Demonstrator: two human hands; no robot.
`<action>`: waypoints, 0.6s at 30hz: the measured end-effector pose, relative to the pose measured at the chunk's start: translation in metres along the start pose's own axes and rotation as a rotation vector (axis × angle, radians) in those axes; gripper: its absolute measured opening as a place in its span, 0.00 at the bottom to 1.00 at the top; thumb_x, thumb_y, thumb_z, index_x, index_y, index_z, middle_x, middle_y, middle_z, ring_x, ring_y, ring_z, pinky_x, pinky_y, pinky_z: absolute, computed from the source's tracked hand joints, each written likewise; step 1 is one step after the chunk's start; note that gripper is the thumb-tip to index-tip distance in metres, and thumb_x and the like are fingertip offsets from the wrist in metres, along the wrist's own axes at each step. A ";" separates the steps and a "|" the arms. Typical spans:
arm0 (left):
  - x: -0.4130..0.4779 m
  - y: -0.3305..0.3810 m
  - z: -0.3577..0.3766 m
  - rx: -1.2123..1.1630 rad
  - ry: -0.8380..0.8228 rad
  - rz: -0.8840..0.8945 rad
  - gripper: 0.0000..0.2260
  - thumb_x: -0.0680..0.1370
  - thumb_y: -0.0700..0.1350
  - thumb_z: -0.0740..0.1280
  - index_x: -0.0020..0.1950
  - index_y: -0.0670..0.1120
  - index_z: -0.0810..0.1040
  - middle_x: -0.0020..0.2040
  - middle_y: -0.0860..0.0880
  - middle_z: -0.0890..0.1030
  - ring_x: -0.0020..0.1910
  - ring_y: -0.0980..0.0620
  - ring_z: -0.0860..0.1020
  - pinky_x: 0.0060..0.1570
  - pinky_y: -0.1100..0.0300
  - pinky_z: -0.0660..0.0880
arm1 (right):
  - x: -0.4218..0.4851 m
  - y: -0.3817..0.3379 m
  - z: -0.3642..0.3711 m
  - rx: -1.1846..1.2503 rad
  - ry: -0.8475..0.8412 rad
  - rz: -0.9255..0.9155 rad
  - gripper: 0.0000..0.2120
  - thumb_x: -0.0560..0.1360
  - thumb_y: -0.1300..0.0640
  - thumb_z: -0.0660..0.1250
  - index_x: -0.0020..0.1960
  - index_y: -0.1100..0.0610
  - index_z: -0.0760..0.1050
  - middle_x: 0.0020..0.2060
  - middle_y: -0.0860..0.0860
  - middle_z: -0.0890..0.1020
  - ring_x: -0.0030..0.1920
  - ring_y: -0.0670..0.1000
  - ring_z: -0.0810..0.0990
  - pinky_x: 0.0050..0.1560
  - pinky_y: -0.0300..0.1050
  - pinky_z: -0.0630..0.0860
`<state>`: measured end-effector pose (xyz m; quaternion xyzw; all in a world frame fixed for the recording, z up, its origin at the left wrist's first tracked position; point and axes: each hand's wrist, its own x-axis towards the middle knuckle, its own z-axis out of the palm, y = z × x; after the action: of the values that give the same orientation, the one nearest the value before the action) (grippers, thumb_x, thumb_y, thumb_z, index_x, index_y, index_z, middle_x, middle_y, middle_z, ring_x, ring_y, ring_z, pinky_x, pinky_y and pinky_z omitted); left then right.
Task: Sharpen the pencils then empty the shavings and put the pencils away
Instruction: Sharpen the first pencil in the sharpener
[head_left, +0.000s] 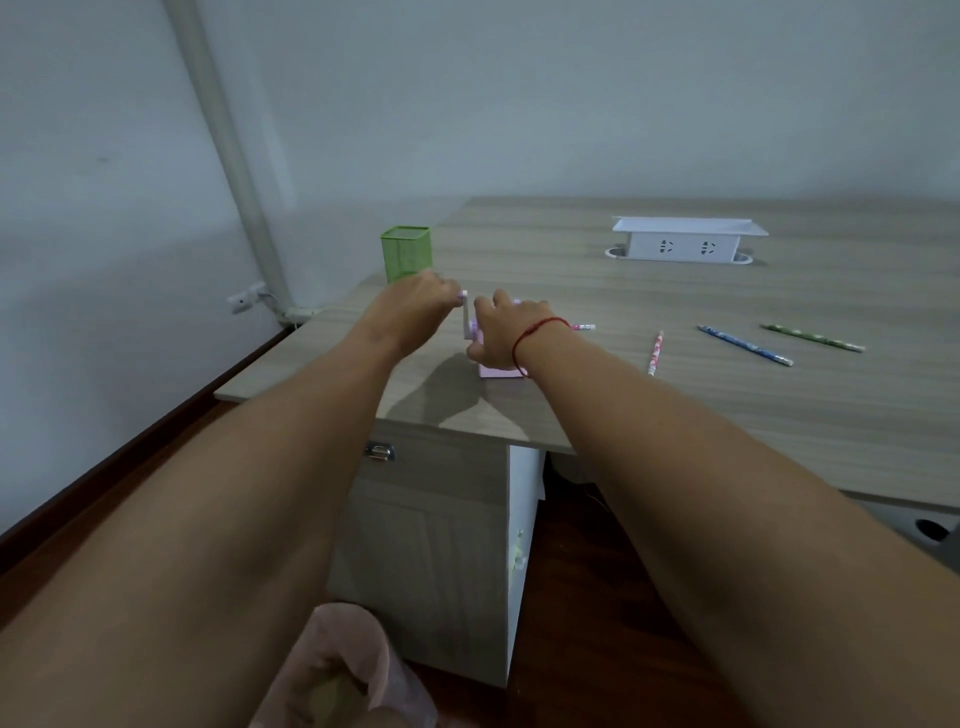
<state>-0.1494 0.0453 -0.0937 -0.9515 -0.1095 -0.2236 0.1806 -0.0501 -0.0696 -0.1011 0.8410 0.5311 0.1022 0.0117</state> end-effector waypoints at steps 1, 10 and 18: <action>-0.004 0.004 -0.003 -0.025 0.003 -0.023 0.10 0.80 0.38 0.58 0.53 0.37 0.78 0.49 0.37 0.81 0.49 0.37 0.78 0.40 0.49 0.71 | 0.000 0.000 -0.001 0.004 -0.012 0.003 0.27 0.78 0.45 0.56 0.72 0.56 0.60 0.68 0.56 0.67 0.66 0.60 0.72 0.62 0.54 0.68; -0.047 0.037 -0.003 -0.196 -0.058 -0.119 0.08 0.80 0.37 0.59 0.54 0.40 0.76 0.45 0.39 0.80 0.43 0.38 0.79 0.41 0.48 0.75 | -0.001 -0.002 -0.005 0.032 -0.061 0.005 0.25 0.78 0.45 0.57 0.70 0.57 0.62 0.69 0.56 0.66 0.66 0.60 0.71 0.62 0.56 0.69; -0.046 0.039 -0.006 -0.328 -0.227 -0.192 0.14 0.83 0.45 0.55 0.50 0.39 0.77 0.43 0.40 0.79 0.40 0.42 0.77 0.44 0.50 0.74 | -0.002 0.000 -0.003 0.011 -0.045 -0.019 0.24 0.79 0.45 0.55 0.70 0.57 0.62 0.68 0.57 0.67 0.65 0.60 0.72 0.61 0.55 0.69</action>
<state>-0.1804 0.0017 -0.1215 -0.9724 -0.1812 -0.1462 -0.0120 -0.0515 -0.0715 -0.0988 0.8380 0.5393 0.0803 0.0202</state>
